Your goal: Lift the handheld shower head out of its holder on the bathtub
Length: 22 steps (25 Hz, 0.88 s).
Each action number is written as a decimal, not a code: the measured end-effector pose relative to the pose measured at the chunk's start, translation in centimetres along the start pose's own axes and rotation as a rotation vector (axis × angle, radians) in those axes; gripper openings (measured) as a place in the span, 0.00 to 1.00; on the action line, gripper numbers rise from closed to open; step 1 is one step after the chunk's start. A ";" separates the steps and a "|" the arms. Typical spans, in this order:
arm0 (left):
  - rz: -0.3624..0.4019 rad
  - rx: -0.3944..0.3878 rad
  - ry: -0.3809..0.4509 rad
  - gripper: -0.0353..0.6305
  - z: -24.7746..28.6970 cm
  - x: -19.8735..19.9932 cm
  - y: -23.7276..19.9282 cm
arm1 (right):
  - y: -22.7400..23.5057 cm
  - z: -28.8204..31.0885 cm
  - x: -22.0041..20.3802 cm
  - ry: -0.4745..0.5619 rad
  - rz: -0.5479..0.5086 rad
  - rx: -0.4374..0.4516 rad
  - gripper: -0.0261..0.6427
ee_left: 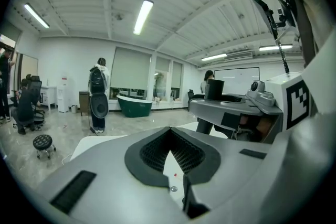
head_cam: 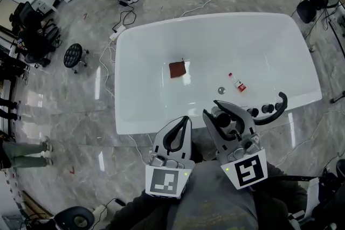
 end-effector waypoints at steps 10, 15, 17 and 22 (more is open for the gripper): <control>-0.002 0.111 0.050 0.06 -0.5 2.2 3.0 | 2.4 -3.1 1.5 0.050 0.004 0.022 0.21; 0.025 0.139 0.082 0.06 -2.0 3.4 6.5 | 3.1 -5.9 3.5 0.099 -0.009 0.055 0.21; 0.040 0.153 0.095 0.06 -2.5 3.6 7.4 | 3.2 -6.8 4.0 0.120 -0.013 0.064 0.21; 0.056 0.183 0.133 0.06 -4.5 4.4 9.9 | 2.9 -10.0 6.3 0.184 -0.034 0.077 0.21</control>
Point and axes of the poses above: the fingertips, and each gripper's own axes: z forward along the fingers, y to its right, x out of its top, the point moved 5 cm from there along -z, backward along the fingers
